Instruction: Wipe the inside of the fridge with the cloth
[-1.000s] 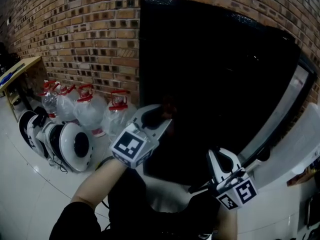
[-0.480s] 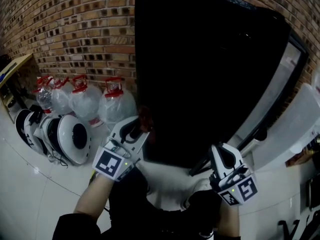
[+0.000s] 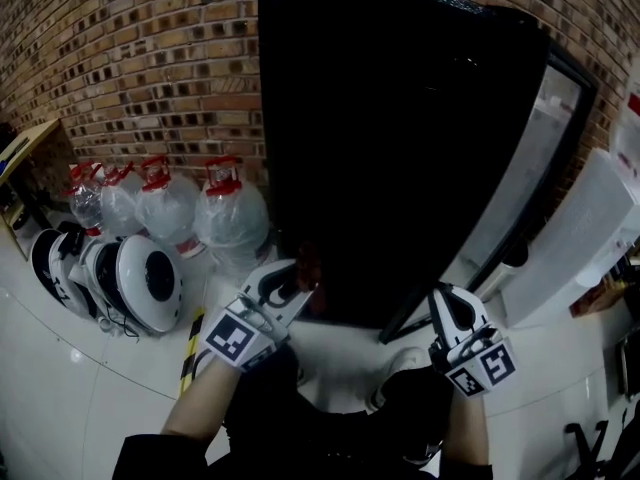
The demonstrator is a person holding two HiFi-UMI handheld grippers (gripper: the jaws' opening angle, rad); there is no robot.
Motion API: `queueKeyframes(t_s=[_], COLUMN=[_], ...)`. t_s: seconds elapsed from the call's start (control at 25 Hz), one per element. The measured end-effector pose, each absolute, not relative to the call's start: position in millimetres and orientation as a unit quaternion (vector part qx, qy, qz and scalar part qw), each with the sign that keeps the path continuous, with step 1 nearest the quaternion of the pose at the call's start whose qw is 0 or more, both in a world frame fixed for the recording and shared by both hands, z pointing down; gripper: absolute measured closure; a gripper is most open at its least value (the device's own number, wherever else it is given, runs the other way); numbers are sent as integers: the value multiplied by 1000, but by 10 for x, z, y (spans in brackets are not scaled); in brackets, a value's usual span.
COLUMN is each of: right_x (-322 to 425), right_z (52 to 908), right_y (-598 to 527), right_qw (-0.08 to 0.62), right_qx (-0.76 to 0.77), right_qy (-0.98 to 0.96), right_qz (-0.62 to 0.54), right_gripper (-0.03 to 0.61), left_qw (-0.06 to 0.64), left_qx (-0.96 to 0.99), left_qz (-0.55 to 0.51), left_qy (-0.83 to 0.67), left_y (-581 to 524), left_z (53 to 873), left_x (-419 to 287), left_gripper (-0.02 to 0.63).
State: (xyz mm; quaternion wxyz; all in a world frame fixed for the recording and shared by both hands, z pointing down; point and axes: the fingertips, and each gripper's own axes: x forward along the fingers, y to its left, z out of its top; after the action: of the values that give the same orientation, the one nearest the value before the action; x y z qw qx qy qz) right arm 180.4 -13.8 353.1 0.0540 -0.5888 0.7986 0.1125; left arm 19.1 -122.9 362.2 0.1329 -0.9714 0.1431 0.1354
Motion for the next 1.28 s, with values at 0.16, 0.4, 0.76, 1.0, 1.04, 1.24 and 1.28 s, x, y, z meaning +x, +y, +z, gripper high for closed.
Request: queueKeyframes(t_s=[0.16, 0.4, 0.76, 1.0, 1.04, 1.24, 1.28], right_x=[1964, 1998, 2091, 2123, 2133, 2220, 2236], right_z=[3665, 3702, 3755, 3766, 3779, 3828, 3821], right_y=[-89, -88, -59, -44, -39, 0, 13], right_qw=[83, 66, 50, 42, 40, 41, 39], right_qx=[-607, -622, -628, -636, -638, -646, -647], right_qy=[785, 774, 771, 764, 763, 758, 757], right_qz=[94, 100, 95, 100, 99, 87, 87], right_gripper=[575, 575, 577, 577, 577, 577, 577], left_qw=[117, 63, 70, 55, 56, 48, 42], left_qx=[-971, -971, -967, -968, -968, -970, -970], left_qz=[146, 161, 159, 161, 159, 137, 134], left_qy=[149, 163, 186, 186, 186, 194, 197], left_y=[-1298, -1437, -1487, -1535, -1529, -1569, -1588], left_z=[3587, 3554, 3577, 3584, 3589, 3652, 3665], left_x=[162, 74, 21, -6, -1, 52, 55], left_gripper=[479, 479, 479, 479, 479, 479, 479])
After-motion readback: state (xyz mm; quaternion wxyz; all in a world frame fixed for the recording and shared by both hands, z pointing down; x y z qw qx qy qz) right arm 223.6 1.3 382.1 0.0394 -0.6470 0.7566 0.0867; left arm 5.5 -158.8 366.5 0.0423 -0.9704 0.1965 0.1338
